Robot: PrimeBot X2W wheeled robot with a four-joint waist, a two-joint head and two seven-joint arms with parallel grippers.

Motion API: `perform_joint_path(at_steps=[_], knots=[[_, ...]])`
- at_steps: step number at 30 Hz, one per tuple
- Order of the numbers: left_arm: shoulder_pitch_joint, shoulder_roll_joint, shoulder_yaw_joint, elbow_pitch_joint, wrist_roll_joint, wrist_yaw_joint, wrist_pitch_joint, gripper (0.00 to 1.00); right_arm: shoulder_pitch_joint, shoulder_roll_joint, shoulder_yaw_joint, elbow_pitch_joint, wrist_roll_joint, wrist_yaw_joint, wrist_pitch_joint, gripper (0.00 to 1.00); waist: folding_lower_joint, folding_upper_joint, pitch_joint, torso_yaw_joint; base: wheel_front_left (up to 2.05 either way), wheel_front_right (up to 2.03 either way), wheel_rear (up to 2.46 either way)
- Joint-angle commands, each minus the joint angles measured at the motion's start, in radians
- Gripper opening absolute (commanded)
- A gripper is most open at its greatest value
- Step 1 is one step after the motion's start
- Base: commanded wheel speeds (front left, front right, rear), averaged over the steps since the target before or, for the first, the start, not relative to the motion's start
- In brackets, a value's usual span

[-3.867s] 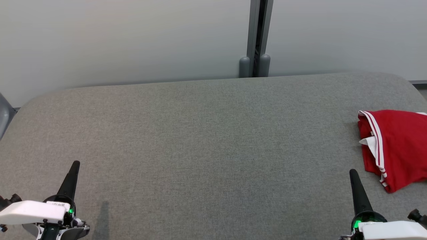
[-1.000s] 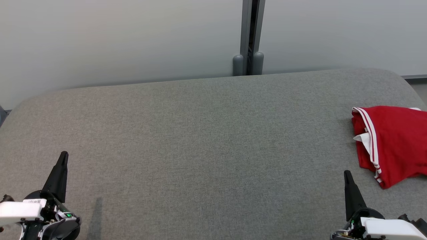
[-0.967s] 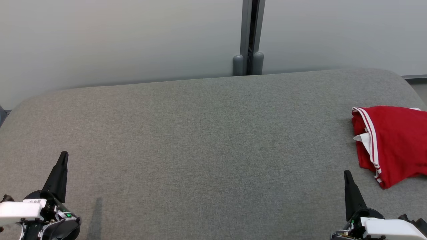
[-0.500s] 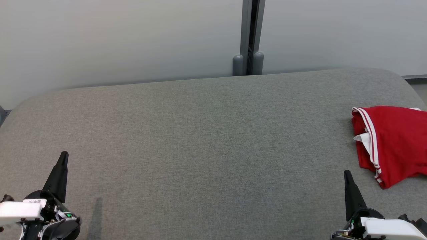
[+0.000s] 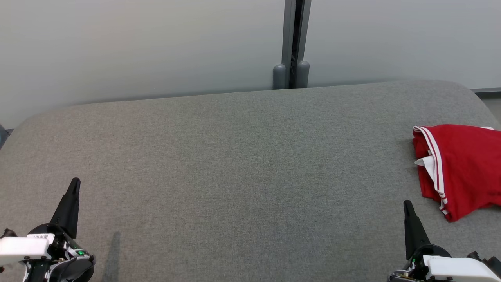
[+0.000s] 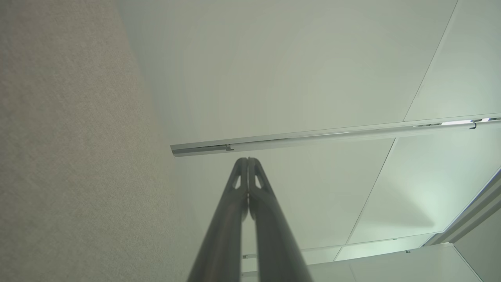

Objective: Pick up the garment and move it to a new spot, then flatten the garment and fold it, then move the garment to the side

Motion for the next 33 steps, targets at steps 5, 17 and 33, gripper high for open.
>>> perform_joint_path(at_steps=[5,17,33], knots=[[-0.016,0.003,0.004,-0.001,0.0,-0.005,0.002,0.0,-0.007,-0.008,0.0,0.003,0.002,0.0,-0.004,0.0,0.0,0.0,0.0,0.0,0.0,0.0,0.0],[-0.016,0.002,0.005,-0.002,0.0,-0.005,0.003,0.0,-0.007,-0.008,0.0,0.003,0.002,0.0,-0.004,0.0,0.0,0.0,0.0,0.0,0.0,0.0,0.0],[-0.016,0.001,0.006,-0.002,0.001,-0.005,0.004,0.0,-0.007,-0.008,0.0,0.003,0.002,0.0,-0.004,0.0,0.0,0.0,0.0,0.0,0.0,0.0,0.0]])
